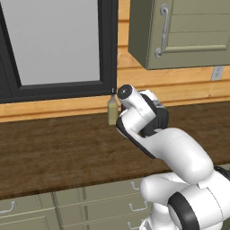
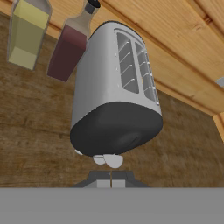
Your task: Start the toaster. Once the lever pops up, take the bread to the plate on the dining counter.
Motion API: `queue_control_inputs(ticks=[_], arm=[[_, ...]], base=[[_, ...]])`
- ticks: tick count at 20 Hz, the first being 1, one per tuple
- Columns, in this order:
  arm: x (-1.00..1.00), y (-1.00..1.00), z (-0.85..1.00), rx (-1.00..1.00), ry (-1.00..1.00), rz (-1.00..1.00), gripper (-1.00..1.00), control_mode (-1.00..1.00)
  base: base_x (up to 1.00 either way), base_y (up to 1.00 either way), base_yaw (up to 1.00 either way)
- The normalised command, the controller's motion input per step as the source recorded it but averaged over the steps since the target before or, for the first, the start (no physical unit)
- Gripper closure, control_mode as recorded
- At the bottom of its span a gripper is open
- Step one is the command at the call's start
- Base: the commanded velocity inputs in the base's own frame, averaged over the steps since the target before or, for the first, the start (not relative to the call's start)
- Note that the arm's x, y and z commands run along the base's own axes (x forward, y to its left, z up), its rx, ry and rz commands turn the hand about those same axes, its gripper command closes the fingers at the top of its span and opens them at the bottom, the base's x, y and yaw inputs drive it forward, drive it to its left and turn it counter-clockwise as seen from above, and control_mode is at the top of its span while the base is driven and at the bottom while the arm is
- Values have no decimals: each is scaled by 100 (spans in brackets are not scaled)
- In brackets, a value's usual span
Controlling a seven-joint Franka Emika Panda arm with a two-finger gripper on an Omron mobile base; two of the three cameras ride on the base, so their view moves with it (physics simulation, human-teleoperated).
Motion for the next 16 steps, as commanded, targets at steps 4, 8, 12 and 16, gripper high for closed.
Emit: queue_control_inputs(ticks=[4, 8, 12, 16], arm=[[0, 0, 0, 0, 0, 0, 100, -100], [0, 0, 0, 0, 0, 0, 100, -100], [0, 0, 0, 0, 0, 0, 100, -100], [0, 0, 0, 0, 0, 0, 100, -100]], base=[[0, 0, 0], [0, 0, 0], [0, 0, 0], [0, 0, 0]])
